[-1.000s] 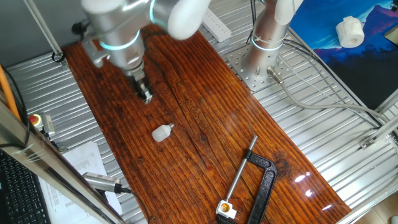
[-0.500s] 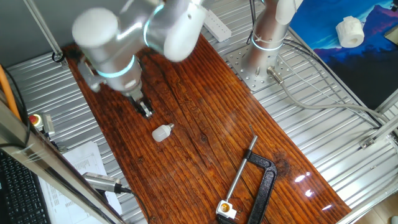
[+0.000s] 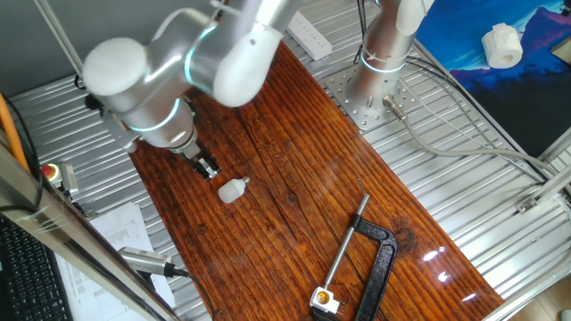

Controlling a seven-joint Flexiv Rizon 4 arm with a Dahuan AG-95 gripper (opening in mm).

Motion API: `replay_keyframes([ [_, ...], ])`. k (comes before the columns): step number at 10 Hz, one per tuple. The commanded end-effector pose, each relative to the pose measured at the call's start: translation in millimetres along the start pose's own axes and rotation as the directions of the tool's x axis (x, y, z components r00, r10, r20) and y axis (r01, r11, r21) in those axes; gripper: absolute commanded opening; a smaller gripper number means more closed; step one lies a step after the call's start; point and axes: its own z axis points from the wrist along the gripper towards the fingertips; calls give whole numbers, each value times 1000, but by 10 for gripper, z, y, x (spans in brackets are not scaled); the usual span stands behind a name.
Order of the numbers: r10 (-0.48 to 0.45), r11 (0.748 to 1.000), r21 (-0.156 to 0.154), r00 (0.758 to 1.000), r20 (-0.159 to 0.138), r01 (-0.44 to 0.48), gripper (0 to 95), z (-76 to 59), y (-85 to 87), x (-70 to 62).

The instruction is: Install the light bulb by rotating it

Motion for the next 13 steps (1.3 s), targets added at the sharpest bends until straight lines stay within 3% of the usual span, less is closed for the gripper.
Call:
replay_keyframes([
  [1, -131, 991, 29, 988, -76, 133, 0, -2, -3, -19],
  [2, -168, 985, 27, 983, -75, 170, 380, -2, -3, -19],
  [4, -164, 986, 25, 984, -67, 166, 380, -2, -3, -19],
  [5, -138, 990, 14, 989, -57, 139, 190, -2, -3, -19],
  [6, -132, 991, 3, 989, -61, 132, 380, 25, 60, -44],
  [8, -90, 996, 14, 992, -91, 91, 380, 121, 297, -118],
  [10, -61, 998, 25, 992, -113, 64, 380, 218, 466, -106],
  [12, -70, 997, 28, 991, -117, 73, 380, 241, 489, -95],
  [13, -88, 994, 48, 988, -130, 95, 380, 258, 488, -100],
])
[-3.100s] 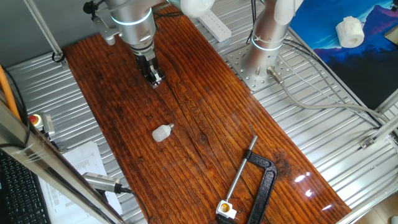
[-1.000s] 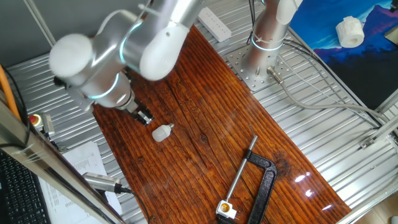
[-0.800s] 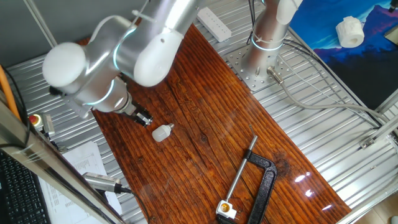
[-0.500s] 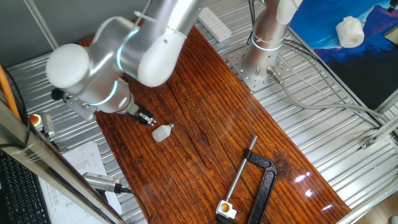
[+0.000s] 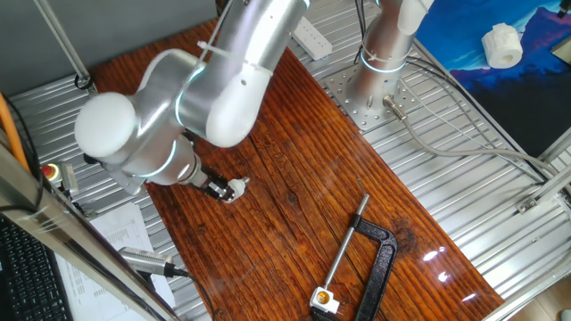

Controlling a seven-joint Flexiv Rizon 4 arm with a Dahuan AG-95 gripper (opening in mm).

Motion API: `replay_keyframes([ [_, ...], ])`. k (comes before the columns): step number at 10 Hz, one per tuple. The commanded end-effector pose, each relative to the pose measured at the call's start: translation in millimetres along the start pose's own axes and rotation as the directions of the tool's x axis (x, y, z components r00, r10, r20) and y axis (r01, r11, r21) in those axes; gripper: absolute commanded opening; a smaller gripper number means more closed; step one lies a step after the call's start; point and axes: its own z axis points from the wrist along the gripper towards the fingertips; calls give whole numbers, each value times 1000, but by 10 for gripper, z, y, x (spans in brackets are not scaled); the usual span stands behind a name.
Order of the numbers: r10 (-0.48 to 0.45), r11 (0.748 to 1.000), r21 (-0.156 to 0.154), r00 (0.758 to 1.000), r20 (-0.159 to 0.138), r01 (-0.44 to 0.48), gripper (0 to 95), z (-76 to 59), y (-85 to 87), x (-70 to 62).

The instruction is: Install the light bulb by rotating it

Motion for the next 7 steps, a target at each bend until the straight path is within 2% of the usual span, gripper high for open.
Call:
replay_keyframes([
  [1, -13, 998, 63, 999, -42, 16, 570, 59, 3, -16],
  [5, -13, 994, 108, 998, -69, 20, 570, 174, -35, -51],
  [7, -14, 994, 111, 997, -71, 21, 570, 248, -63, -41],
])
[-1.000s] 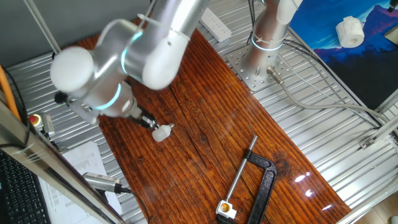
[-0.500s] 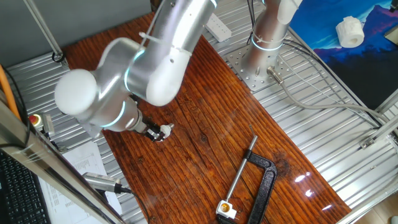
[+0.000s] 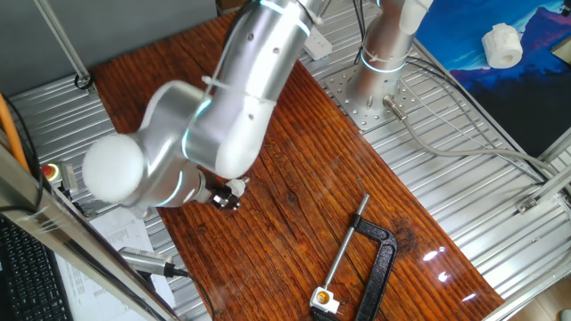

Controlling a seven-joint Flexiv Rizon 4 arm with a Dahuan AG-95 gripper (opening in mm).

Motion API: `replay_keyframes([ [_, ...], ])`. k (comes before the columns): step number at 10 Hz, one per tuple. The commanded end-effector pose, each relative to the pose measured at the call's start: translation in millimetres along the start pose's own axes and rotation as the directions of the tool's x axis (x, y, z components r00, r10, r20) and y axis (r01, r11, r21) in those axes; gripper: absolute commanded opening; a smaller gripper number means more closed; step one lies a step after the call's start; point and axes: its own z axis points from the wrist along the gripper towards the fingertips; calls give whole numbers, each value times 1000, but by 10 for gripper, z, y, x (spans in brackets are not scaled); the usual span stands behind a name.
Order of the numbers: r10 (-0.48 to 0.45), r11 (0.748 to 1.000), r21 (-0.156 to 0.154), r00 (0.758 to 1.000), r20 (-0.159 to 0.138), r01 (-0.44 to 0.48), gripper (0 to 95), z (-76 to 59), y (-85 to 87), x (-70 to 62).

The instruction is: Install the light bulb by rotating it

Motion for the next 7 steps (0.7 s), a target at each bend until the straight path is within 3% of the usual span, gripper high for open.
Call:
replay_keyframes([
  [1, 0, 1000, -4, 1000, 5, 0, 570, 72, -22, 34],
  [4, -40, 999, -12, 999, -21, 40, 570, 168, -3, 102],
  [7, -32, 999, 8, 999, -25, 32, 570, 227, 6, 98],
])
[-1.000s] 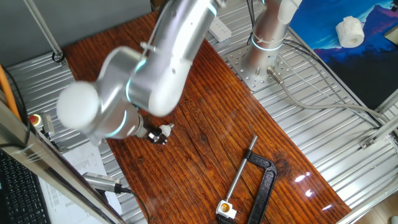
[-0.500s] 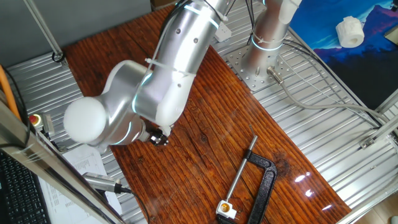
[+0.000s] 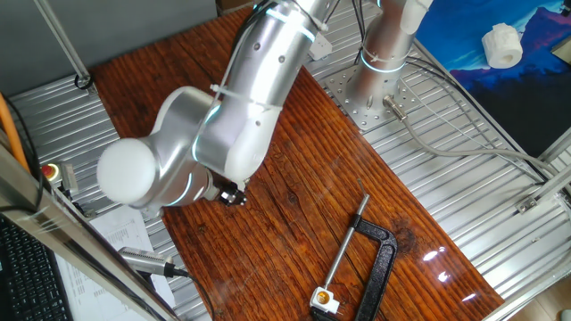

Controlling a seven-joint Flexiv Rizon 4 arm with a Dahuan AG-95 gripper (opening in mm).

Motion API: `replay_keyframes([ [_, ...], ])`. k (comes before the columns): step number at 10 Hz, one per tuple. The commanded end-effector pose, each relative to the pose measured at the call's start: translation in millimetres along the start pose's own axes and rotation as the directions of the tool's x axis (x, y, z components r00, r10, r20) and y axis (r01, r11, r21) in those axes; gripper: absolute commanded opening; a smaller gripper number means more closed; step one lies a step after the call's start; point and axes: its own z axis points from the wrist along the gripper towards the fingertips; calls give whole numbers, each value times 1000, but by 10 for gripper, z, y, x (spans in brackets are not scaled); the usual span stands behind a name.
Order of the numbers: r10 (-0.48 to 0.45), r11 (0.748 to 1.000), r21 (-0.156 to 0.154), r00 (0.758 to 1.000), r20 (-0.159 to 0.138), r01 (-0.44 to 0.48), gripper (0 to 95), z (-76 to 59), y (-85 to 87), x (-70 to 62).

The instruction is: Install the light bulb by rotating it

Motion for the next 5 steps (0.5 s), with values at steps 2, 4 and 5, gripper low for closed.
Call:
replay_keyframes([
  [2, 10, 1000, 24, 1000, 1, -10, 570, 29, -5, -17],
  [4, 10, 999, 34, 1000, 1, -10, 570, 81, -19, -33],
  [5, 9, 999, 35, 1000, 1, -9, 570, 87, -29, -32],
])
